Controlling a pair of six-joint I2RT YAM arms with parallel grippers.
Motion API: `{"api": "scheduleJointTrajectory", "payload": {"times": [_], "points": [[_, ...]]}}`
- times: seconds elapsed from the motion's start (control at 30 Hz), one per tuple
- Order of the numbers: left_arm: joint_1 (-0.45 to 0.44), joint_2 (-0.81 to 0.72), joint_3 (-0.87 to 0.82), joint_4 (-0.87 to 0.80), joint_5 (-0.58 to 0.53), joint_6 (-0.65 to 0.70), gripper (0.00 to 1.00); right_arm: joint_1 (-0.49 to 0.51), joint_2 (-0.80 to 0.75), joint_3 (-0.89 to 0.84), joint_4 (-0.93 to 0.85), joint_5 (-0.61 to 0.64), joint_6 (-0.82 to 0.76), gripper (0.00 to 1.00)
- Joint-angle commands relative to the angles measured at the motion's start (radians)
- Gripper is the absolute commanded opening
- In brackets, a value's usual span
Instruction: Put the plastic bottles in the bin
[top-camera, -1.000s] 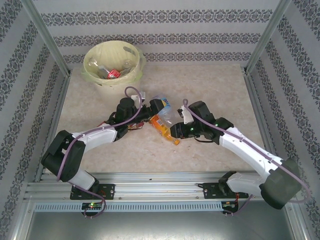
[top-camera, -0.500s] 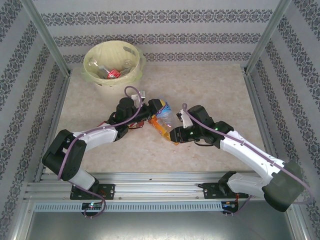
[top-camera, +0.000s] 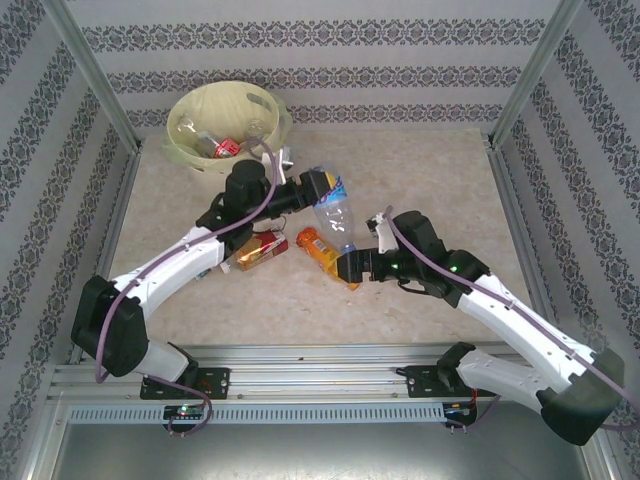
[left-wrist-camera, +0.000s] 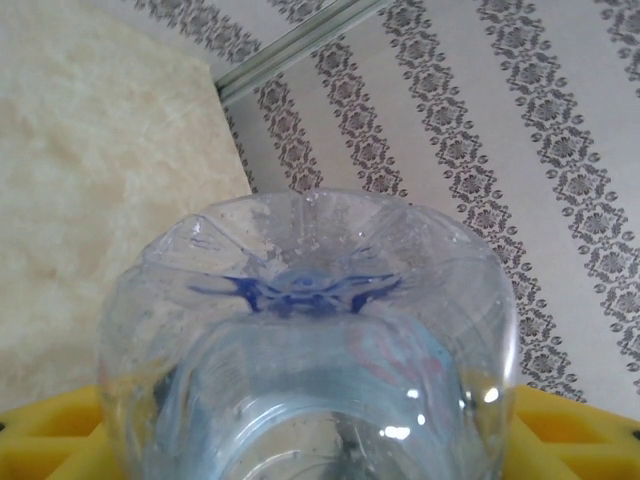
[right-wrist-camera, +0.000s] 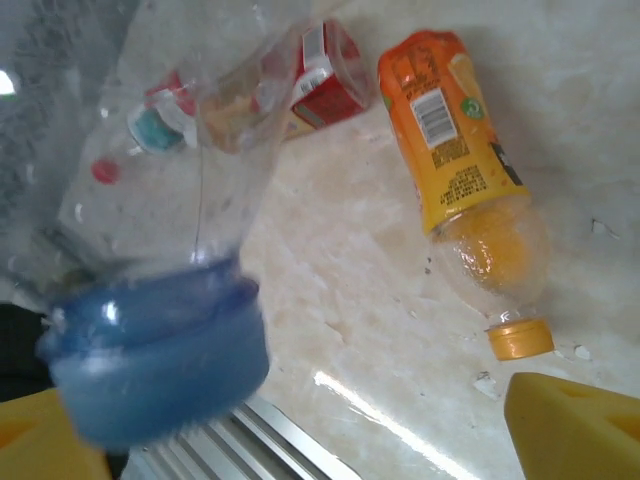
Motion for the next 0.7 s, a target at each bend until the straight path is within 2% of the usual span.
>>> {"api": "scheduleJointTrajectory", "payload": {"times": [0.0,0.1,0.3,0.43,0.67], "points": [[0.013,-0.020,0.157,-0.276,-0.028,0.212,0.66,-0.009,-0.051,0.067,0.012,0.029,0.029,0.98],[0.048,0.002,0.313,-0.447,-0.063,0.310,0.66,-0.019,-0.078,0.124,0.044,0.037,0.053,0.98],[0.142,0.057,0.582,-0.670,-0.147,0.464,0.67,-0.026,-0.090,0.226,0.129,0.085,0.081,0.98],[0.247,0.107,0.727,-0.726,-0.172,0.473,0.67,-0.026,-0.086,0.282,0.139,0.095,0.076,0.98],[0.407,0.212,0.923,-0.709,-0.170,0.406,0.67,-0.026,-0.086,0.292,0.104,0.089,0.084,0.98]]}}
